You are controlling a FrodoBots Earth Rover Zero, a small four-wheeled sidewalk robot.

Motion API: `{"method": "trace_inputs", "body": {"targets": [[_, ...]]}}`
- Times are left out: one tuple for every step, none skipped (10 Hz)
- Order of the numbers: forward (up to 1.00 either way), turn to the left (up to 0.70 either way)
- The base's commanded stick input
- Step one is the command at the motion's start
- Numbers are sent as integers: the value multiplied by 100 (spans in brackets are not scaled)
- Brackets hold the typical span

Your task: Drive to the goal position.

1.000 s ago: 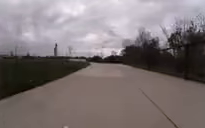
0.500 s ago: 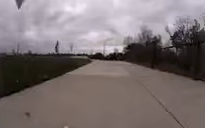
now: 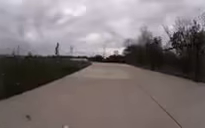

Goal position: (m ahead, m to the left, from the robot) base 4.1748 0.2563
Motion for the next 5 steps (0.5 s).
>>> {"method": "trace_inputs", "body": {"targets": [[100,0],[100,0],[100,-16],[100,-24],[100,-14]]}}
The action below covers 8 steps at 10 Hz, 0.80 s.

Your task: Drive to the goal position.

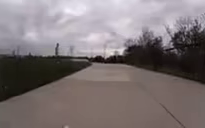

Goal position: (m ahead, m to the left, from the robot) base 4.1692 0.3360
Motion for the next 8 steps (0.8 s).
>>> {"method": "trace_inputs", "body": {"targets": [[100,-3],[100,0],[100,0],[100,0],[100,0],[100,0],[100,0],[100,0]]}}
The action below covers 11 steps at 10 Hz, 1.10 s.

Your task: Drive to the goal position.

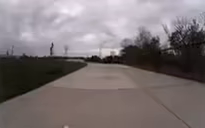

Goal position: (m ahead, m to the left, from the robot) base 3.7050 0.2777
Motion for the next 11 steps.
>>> {"method": "trace_inputs", "body": {"targets": [[100,0],[100,0],[100,0],[100,0],[100,0],[100,0],[100,0],[100,0],[100,0],[100,0],[100,0]]}}
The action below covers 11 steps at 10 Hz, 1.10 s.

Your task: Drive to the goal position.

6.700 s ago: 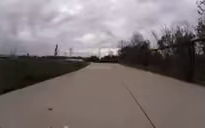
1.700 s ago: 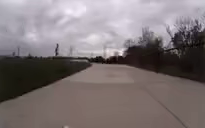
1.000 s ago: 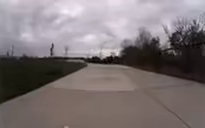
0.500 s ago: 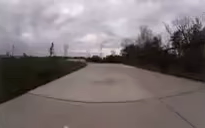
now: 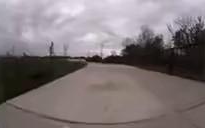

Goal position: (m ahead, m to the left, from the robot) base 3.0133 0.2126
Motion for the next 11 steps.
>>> {"method": "trace_inputs", "body": {"targets": [[100,0],[100,0],[100,0],[100,0],[100,0],[100,0],[100,0],[100,0],[100,0],[100,0],[100,0]]}}
